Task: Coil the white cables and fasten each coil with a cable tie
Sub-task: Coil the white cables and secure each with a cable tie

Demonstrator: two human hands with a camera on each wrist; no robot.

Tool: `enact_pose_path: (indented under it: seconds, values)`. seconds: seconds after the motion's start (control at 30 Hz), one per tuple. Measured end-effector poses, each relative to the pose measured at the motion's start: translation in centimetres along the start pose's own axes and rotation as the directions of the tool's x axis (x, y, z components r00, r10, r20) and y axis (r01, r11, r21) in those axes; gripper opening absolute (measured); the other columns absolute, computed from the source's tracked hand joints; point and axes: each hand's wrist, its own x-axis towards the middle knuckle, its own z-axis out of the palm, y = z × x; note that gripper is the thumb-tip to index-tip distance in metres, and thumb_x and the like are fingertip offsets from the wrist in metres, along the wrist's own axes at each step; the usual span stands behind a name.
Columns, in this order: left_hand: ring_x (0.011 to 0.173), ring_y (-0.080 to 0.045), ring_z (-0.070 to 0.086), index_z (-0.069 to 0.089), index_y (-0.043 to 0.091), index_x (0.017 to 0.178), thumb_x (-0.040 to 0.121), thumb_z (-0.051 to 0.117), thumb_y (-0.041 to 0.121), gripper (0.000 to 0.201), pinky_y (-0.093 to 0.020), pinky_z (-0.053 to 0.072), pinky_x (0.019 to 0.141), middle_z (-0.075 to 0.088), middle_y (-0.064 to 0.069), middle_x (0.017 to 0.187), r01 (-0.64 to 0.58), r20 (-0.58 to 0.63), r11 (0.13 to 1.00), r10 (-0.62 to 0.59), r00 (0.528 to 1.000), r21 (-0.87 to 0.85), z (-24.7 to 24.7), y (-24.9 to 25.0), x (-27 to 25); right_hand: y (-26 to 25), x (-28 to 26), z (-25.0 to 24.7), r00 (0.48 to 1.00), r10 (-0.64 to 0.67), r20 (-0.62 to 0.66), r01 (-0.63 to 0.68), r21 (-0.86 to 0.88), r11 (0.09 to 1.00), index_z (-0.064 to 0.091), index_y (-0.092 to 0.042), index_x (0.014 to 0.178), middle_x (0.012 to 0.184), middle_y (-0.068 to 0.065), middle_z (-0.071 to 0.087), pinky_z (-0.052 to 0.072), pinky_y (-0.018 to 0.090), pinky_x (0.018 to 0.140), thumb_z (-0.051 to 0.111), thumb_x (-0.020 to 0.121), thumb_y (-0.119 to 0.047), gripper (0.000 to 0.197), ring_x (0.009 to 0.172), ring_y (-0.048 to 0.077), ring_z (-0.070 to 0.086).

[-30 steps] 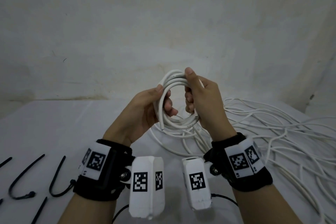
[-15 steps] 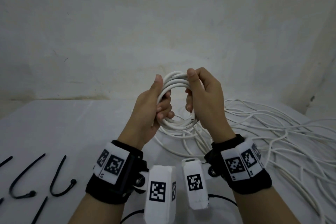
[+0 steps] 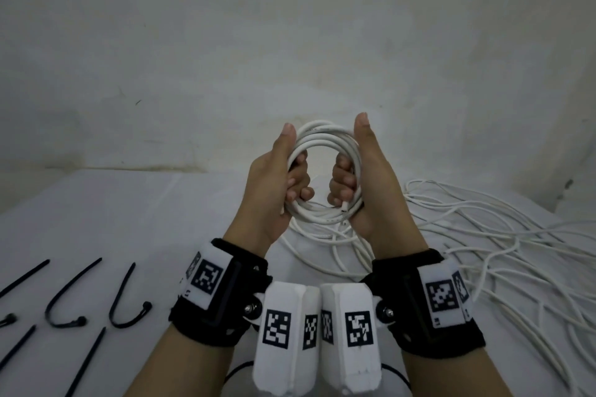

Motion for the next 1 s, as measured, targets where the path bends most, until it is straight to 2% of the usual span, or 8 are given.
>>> enact_pose_path:
  seconds: [0.13,0.3,0.53,0.63,0.7,0.8,0.87,1.0]
  values:
    - [0.035,-0.008,0.03,0.042,0.013,0.064,0.096,0.039,0.046,0.046,-0.022,0.04,0.047,0.031,0.006,0.042,-0.011,0.069,0.99,0.002,0.998,0.14,-0.7,0.5,-0.9,0.0,-0.6,0.4,1.0,-0.002,-0.014,0.003,0.023,1.0,0.035,-0.015,0.054,0.038,-0.004,0.024,0.025,0.019,0.035,0.048,0.091,-0.053,0.055,0.03,0.01,0.023]
    - [0.046,-0.012,0.051,0.053,0.011,0.073,0.096,0.037,0.049,0.047,-0.025,0.049,0.057,0.049,0.001,0.053,-0.025,0.048,0.944,0.01,0.999,0.328,-3.1,1.6,-2.9,1.2,-1.0,2.0,0.999,0.036,0.033,-0.037,0.016,0.999,0.034,-0.015,0.055,0.038,-0.005,0.024,0.023,0.019,0.036,0.05,0.091,-0.049,0.052,0.031,0.01,0.022]
    - [0.086,-0.012,0.066,0.066,0.014,0.105,0.096,0.031,0.052,0.052,-0.029,0.05,0.087,0.068,-0.001,0.091,0.044,-0.038,0.728,-0.025,0.999,0.684,-8.1,4.6,-6.8,3.5,-1.9,2.9,0.989,0.101,0.111,-0.111,0.088,0.99,0.034,-0.016,0.056,0.037,-0.005,0.023,0.023,0.017,0.034,0.049,0.091,-0.049,0.051,0.029,0.009,0.022]
    - [0.091,-0.014,0.065,0.064,0.015,0.107,0.098,0.037,0.044,0.04,-0.023,0.047,0.082,0.066,-0.001,0.097,0.066,-0.07,0.489,-0.011,0.997,0.87,-11.0,5.7,-9.1,4.9,-2.2,2.0,0.983,0.135,0.127,-0.147,0.09,0.985,0.032,-0.016,0.057,0.036,-0.006,0.022,0.023,0.015,0.034,0.047,0.093,-0.048,0.05,0.027,0.008,0.022]
    - [0.088,-0.015,0.062,0.061,0.014,0.106,0.096,0.041,0.043,0.036,-0.026,0.047,0.076,0.064,-0.001,0.098,0.107,-0.094,0.219,-0.069,0.993,0.97,-13.1,6.1,-10.5,5.7,-2.3,1.5,0.974,0.166,0.152,-0.18,0.079,0.981,0.031,-0.016,0.057,0.035,-0.006,0.022,0.023,0.014,0.033,0.046,0.093,-0.048,0.05,0.026,0.008,0.022]
    - [0.079,-0.017,0.053,0.055,0.012,0.095,0.096,0.044,0.043,0.033,-0.026,0.038,0.065,0.055,-0.002,0.088,0.224,-0.251,-0.146,-0.204,0.946,0.964,-15.9,6.1,-12.0,6.5,-2.3,1.2,0.965,0.198,0.169,-0.211,0.058,0.976,0.032,-0.017,0.056,0.036,-0.006,0.022,0.023,0.014,0.033,0.046,0.093,-0.049,0.051,0.027,0.008,0.022]
    - [0.07,-0.021,0.053,0.051,0.011,0.083,0.096,0.047,0.042,0.034,-0.025,0.037,0.058,0.055,-0.008,0.079,0.27,-0.345,-0.284,-0.257,0.903,0.92,-17.2,5.8,-12.4,6.8,-2.3,1.3,0.963,0.206,0.174,-0.217,0.048,0.975,0.033,-0.017,0.055,0.036,-0.006,0.022,0.023,0.014,0.033,0.046,0.093,-0.049,0.051,0.026,0.008,0.022]
    - [0.049,-0.015,0.05,0.046,0.009,0.061,0.093,0.054,0.039,0.045,-0.023,0.044,0.055,0.054,-0.003,0.058,0.317,-0.473,-0.416,-0.356,0.806,0.853,-18.2,5.1,-12.8,7.2,-2.5,1.7,0.96,0.212,0.18,-0.217,0.009,0.976,0.034,-0.017,0.054,0.036,-0.006,0.022,0.023,0.014,0.034,0.049,0.091,-0.05,0.052,0.027,0.008,0.022]
